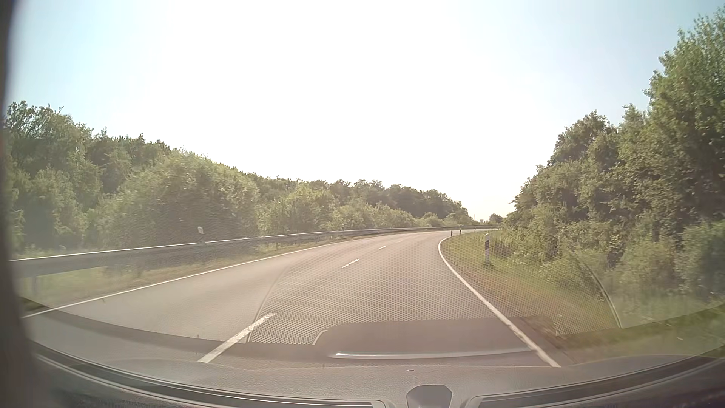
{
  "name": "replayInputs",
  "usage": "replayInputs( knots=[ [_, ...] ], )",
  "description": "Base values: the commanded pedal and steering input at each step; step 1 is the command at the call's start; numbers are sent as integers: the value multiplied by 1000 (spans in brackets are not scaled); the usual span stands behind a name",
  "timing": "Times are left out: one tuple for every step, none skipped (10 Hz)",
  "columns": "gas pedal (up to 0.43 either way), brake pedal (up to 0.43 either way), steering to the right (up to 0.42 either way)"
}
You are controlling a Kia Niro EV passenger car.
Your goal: Follow the waypoints while adhering to traffic rules and regulations
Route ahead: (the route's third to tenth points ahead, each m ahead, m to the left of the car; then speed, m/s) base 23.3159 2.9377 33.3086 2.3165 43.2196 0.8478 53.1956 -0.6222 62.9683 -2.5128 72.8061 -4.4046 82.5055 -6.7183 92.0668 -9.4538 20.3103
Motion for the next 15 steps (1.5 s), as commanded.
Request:
replayInputs(
  knots=[
    [197,6,20],
    [197,6,20],
    [197,6,20],
    [197,6,20],
    [197,6,20],
    [197,6,20],
    [197,6,21],
    [197,6,21],
    [197,6,21],
    [197,6,21],
    [197,6,21],
    [197,6,21],
    [197,6,21],
    [197,6,21],
    [197,6,21]
  ],
)
